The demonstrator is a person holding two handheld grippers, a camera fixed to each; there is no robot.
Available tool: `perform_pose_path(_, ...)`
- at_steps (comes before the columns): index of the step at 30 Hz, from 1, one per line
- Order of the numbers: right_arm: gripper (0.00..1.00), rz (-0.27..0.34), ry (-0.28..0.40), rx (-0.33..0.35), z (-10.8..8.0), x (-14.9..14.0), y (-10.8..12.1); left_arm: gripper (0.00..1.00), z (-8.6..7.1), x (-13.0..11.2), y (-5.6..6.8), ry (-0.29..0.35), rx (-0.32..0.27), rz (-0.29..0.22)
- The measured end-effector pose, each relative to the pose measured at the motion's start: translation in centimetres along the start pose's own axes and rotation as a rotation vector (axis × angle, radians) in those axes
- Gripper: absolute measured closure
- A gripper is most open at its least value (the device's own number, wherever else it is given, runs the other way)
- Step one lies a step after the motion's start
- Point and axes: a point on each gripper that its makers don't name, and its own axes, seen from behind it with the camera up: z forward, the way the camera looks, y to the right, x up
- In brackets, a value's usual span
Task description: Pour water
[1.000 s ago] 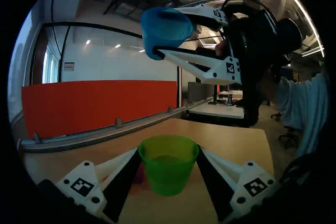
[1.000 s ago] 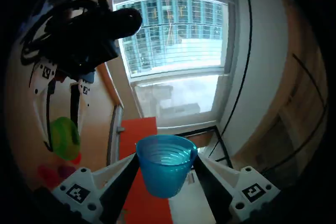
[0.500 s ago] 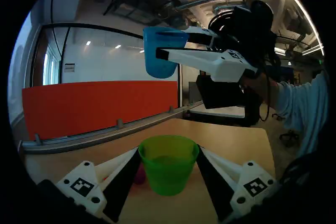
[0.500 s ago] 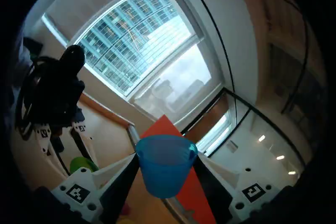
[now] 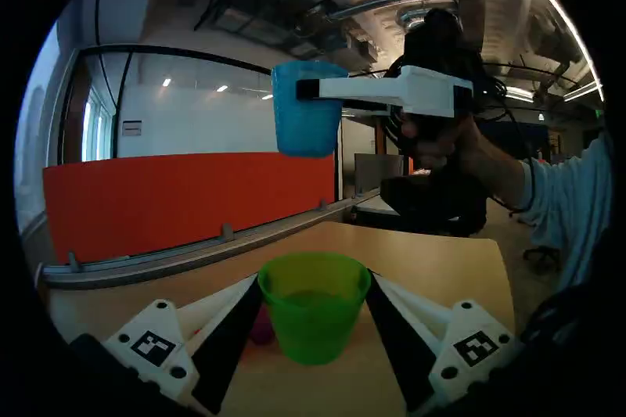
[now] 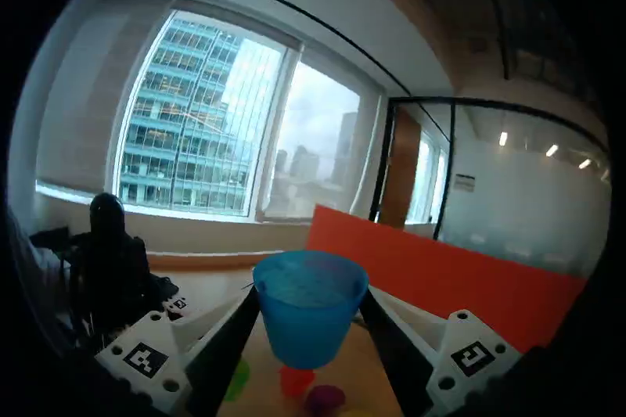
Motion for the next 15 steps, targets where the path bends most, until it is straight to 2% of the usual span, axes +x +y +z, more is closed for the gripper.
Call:
perform_pose_path(3,0.11,0.049,0.011,0.003,-0.1,0.1,0.3,0.12,-0.1,-0.1,-0.1,-0.002,0.002,0.003)
perform_pose_path(5,0.11,0.060,0.007,0.000,-0.4,-0.1,0.5,0.12,-0.1,-0.1,-0.1,-0.003,0.004,0.003)
perform_pose_path(15,0.10,0.076,-0.023,-0.024,-1.8,-1.8,1.6,0.12,-0.8,-0.1,-0.9,-0.006,0.026,0.003)
